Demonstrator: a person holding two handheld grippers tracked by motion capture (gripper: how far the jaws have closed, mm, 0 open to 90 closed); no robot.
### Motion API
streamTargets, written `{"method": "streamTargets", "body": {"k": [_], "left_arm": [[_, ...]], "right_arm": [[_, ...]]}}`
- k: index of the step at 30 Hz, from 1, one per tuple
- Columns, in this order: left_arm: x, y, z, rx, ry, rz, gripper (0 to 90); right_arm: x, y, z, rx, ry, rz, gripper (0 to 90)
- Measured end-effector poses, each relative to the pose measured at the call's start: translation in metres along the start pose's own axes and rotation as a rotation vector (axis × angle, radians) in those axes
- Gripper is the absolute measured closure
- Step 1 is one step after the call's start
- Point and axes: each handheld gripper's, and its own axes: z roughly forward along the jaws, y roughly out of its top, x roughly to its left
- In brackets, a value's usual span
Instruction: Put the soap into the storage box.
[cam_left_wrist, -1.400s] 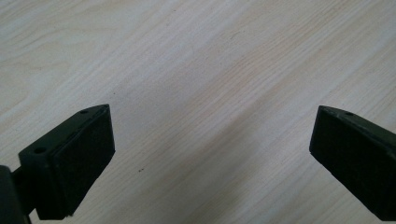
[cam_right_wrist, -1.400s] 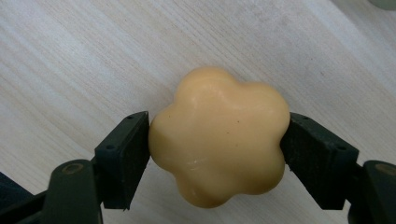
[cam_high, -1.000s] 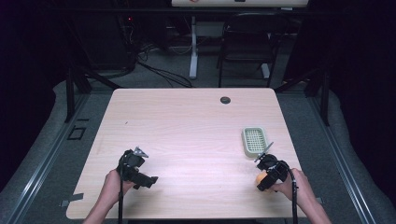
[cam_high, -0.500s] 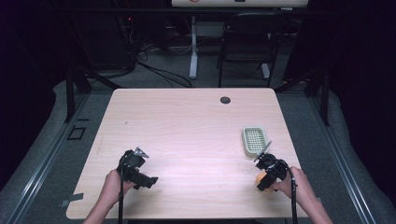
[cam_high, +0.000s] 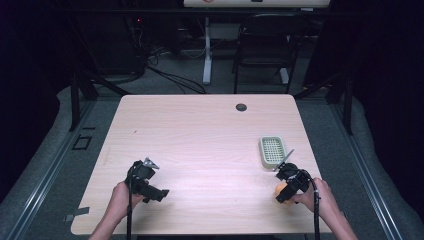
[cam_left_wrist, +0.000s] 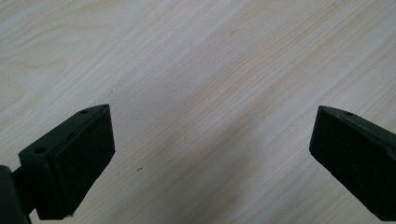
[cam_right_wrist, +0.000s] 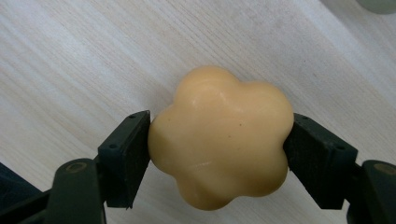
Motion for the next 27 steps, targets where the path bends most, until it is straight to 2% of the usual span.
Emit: {"method": "streamTargets", "body": {"k": [2,3,7,10,16,17,20,22,23,24,25,26,27], "left_arm": [[0.000,0.000,0.000,0.001,0.000,0.001,0.1],[0.000,0.000,0.000,0.000,0.001,-0.001,0.1],[0.000,0.000,0.000,0.002,0.000,-0.003,0.1],[0.001,0.000,0.000,0.001,0.001,-0.004,0.1],[0.001,-0.001,0.000,0.000,0.002,-0.006,0.1],[0.001,-0.001,0.000,0.000,0.001,-0.007,0.1],[0.001,-0.001,0.000,-0.001,0.003,-0.006,0.1],[0.001,-0.001,0.000,0.000,0.003,-0.005,0.1],[0.001,-0.001,0.000,0.002,0.002,-0.005,0.1],[0.001,-0.001,0.000,0.004,0.003,-0.007,0.1],[0.001,-0.001,0.000,0.004,0.003,-0.007,0.1],[0.001,-0.001,0.000,0.004,0.003,-0.006,0.1],[0.001,-0.001,0.000,0.002,0.004,-0.006,0.1]], "right_arm": [[0.000,0.001,-0.004,0.023,-0.010,-0.020,26.3],[0.001,0.000,-0.004,0.001,-0.002,-0.010,26.3],[0.001,0.002,-0.009,0.019,-0.011,-0.026,26.3],[0.001,0.002,-0.010,-0.018,-0.006,-0.007,26.3],[-0.001,0.005,-0.014,0.002,-0.015,-0.024,26.3],[0.000,0.004,-0.013,-0.027,-0.011,-0.002,26.3],[-0.002,0.007,-0.017,0.000,-0.017,-0.026,26.3],[-0.003,0.008,-0.017,-0.008,-0.019,-0.021,26.3],[-0.004,0.009,-0.019,0.011,-0.024,-0.035,26.3],[-0.003,0.009,-0.017,-0.028,-0.016,-0.010,26.3],[-0.003,0.009,-0.017,-0.028,-0.016,-0.010,26.3],[-0.004,0.011,-0.020,0.002,-0.030,-0.032,26.3],[-0.005,0.012,-0.021,0.013,-0.022,-0.041,26.3]]}}
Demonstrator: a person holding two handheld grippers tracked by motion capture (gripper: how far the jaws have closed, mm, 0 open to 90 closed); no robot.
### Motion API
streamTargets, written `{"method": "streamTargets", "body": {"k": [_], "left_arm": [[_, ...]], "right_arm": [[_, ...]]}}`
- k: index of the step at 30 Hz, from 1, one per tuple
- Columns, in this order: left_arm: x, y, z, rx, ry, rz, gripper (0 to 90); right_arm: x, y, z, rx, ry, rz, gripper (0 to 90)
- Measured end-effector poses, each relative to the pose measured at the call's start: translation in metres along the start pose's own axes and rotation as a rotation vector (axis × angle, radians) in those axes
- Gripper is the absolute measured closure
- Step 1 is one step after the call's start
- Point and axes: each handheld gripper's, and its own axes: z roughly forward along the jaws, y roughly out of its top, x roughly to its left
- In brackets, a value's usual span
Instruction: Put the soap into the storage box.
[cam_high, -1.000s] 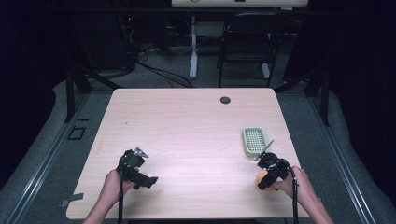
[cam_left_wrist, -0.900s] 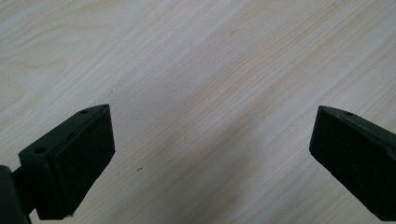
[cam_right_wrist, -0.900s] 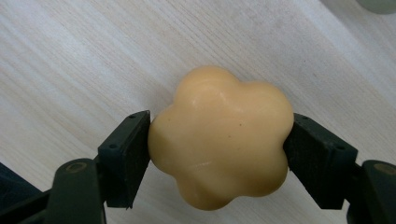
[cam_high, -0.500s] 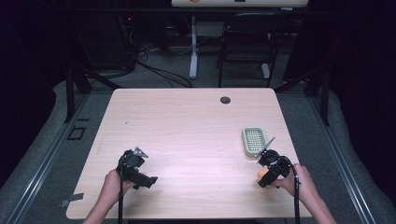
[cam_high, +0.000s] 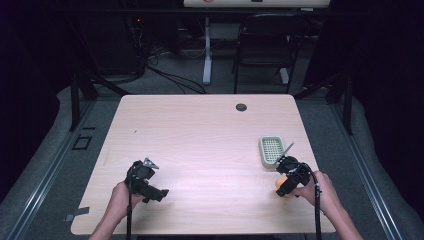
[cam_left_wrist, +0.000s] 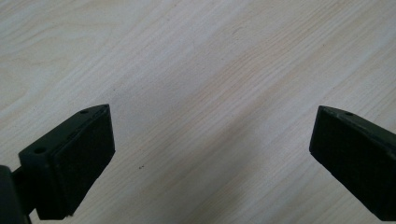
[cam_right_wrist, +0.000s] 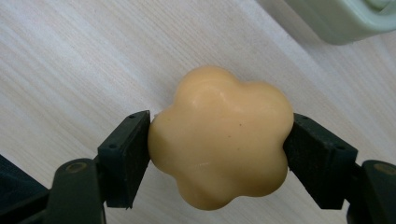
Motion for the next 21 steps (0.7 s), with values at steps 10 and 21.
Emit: {"method": "streamTargets", "body": {"k": [10,21], "left_arm": [[0.000,0.000,0.001,0.007,-0.001,0.002,0.1],[0.001,0.000,0.001,0.006,-0.005,0.003,0.1]], "right_arm": [[-0.002,0.009,-0.005,-0.033,-0.008,0.008,26.3],[-0.003,0.020,-0.008,-0.036,-0.012,-0.005,26.3]]}}
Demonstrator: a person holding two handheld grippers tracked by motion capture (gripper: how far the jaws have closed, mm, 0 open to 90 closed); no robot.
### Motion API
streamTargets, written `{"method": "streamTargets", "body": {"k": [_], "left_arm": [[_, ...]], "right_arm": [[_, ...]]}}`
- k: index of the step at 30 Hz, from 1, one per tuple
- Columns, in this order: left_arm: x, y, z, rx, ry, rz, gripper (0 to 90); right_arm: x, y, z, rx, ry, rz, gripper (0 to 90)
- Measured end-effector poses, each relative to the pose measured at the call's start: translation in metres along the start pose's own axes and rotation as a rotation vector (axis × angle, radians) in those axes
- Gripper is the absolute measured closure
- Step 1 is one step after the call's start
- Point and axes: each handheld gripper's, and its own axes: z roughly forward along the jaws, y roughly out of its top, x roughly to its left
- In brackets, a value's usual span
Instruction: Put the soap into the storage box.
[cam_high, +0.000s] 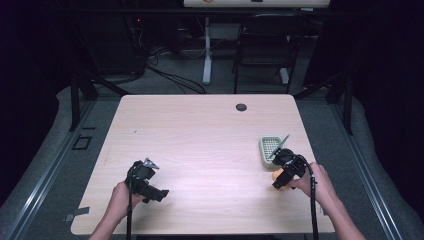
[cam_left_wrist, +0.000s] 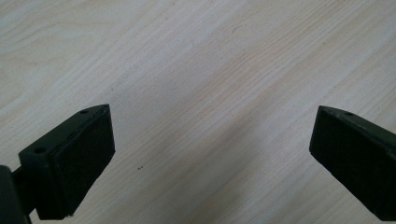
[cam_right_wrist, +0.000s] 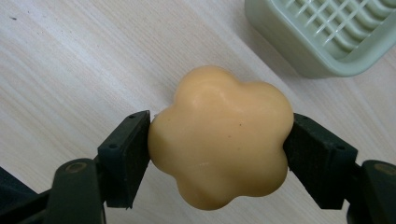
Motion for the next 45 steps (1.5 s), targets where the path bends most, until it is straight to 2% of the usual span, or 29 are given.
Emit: {"method": "streamTargets", "body": {"k": [3,4,5,8,12,17,18,25,26,27,29,30,35,40,41,42,43,44,45], "left_arm": [[0.000,0.000,0.000,-0.001,0.001,0.001,0.1],[0.000,0.000,0.000,0.002,0.002,0.005,0.1],[-0.001,0.000,0.000,0.000,0.001,0.005,0.1],[-0.001,0.000,0.000,0.000,0.001,0.006,0.1],[-0.001,0.000,0.000,0.001,0.002,0.006,0.1],[-0.001,0.000,0.000,0.001,-0.001,0.005,0.1],[-0.001,0.000,0.000,0.001,0.000,0.006,0.1],[0.000,0.001,0.001,0.002,-0.006,0.005,0.1],[0.000,0.001,0.001,0.002,-0.006,0.006,0.1],[0.000,0.001,0.001,0.002,-0.006,0.006,0.1],[0.000,0.001,0.001,0.003,-0.008,0.006,0.1],[0.000,0.001,0.002,0.004,-0.009,0.007,0.1],[-0.001,0.002,0.001,0.003,-0.009,0.009,0.1],[-0.001,0.002,0.002,0.004,-0.011,0.009,0.1],[-0.001,0.002,0.002,0.004,-0.011,0.008,0.1],[-0.001,0.002,0.002,0.004,-0.011,0.008,0.1],[-0.001,0.002,0.002,0.004,-0.011,0.008,0.1],[-0.001,0.002,0.002,0.003,-0.010,0.009,0.1],[-0.001,0.002,0.002,0.003,-0.011,0.007,0.1]], "right_arm": [[0.000,0.002,-0.003,0.003,0.000,0.007,26.3],[-0.002,0.005,-0.006,0.021,-0.007,-0.014,26.3],[-0.002,0.004,-0.005,-0.012,-0.006,-0.003,26.3],[-0.003,0.006,-0.007,0.001,-0.008,0.001,26.3],[-0.007,0.008,-0.011,-0.019,-0.010,0.002,26.3],[-0.010,0.012,-0.016,-0.010,-0.016,0.011,26.3],[-0.011,0.012,-0.016,-0.028,-0.021,0.010,26.3],[-0.014,0.021,-0.023,-0.010,-0.031,0.007,26.3],[-0.015,0.023,-0.021,-0.039,-0.027,0.020,26.3],[-0.015,0.023,-0.021,-0.039,-0.027,0.020,26.3],[-0.017,0.026,-0.024,-0.005,-0.028,0.003,26.3],[-0.018,0.027,-0.024,-0.014,-0.024,0.019,26.3],[-0.022,0.031,-0.024,-0.006,-0.024,0.024,26.3],[-0.028,0.033,-0.023,-0.021,-0.030,0.030,26.3],[-0.030,0.035,-0.025,0.002,-0.033,0.020,26.3],[-0.030,0.035,-0.025,0.002,-0.033,0.020,26.3],[-0.029,0.035,-0.025,0.000,-0.031,0.032,26.3],[-0.029,0.035,-0.023,-0.026,-0.036,0.047,26.3],[-0.031,0.037,-0.025,-0.006,-0.037,0.033,26.3]]}}
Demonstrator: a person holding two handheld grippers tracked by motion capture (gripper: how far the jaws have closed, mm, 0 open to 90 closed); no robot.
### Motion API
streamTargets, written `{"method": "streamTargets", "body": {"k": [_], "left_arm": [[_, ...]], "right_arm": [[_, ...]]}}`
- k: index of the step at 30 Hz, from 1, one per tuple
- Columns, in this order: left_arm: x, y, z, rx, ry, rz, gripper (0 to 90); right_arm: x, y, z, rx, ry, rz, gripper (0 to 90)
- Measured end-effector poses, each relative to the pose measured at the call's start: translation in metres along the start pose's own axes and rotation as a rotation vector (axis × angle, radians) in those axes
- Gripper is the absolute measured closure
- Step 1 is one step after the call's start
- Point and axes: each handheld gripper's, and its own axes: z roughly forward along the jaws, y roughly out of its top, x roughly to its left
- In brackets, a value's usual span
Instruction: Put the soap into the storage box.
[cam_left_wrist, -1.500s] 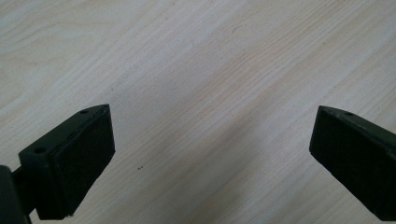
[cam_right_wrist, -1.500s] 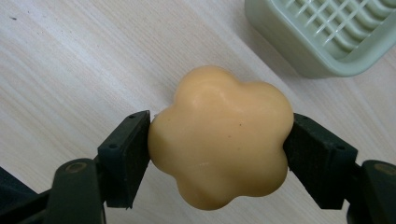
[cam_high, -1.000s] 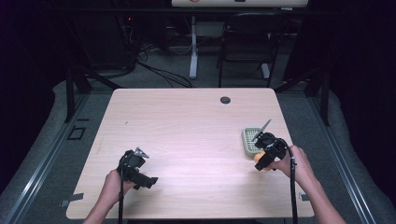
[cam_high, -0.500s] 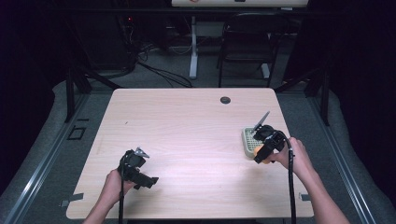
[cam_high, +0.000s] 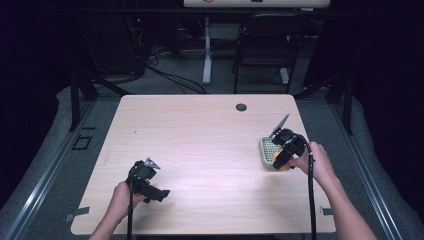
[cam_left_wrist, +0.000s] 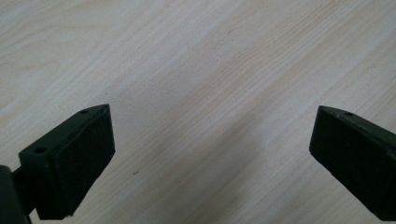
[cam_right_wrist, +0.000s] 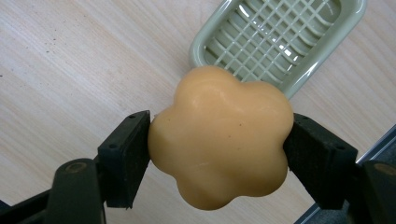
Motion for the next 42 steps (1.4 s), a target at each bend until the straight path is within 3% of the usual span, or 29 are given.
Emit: {"method": "streamTargets", "body": {"k": [4,11,12,14,16,28,29,42], "left_arm": [[0.000,0.000,0.000,0.000,0.000,-0.001,0.1],[0.000,0.000,0.000,0.000,0.001,0.003,0.1],[0.000,0.000,0.000,0.000,0.001,0.002,0.1],[0.000,0.000,0.000,0.000,0.001,0.003,0.1],[0.000,0.000,0.000,0.001,0.001,0.003,0.1],[0.000,0.000,0.000,0.001,0.001,0.003,0.1],[0.000,0.000,0.001,0.001,0.001,0.003,0.1],[0.000,0.000,0.001,0.001,0.000,0.003,0.1]], "right_arm": [[-0.001,0.002,0.001,-0.020,-0.003,0.013,26.3],[-0.005,0.007,0.000,-0.008,-0.013,0.004,26.3],[-0.005,0.007,0.001,-0.023,-0.008,0.021,26.3],[-0.007,0.010,-0.001,0.005,-0.016,0.003,26.3],[-0.007,0.010,0.001,-0.028,-0.015,0.024,26.3],[-0.015,0.019,0.005,-0.009,-0.031,0.019,26.3],[-0.015,0.020,0.008,-0.022,-0.028,0.040,26.3],[-0.022,0.028,0.015,-0.023,-0.034,0.056,26.3]]}}
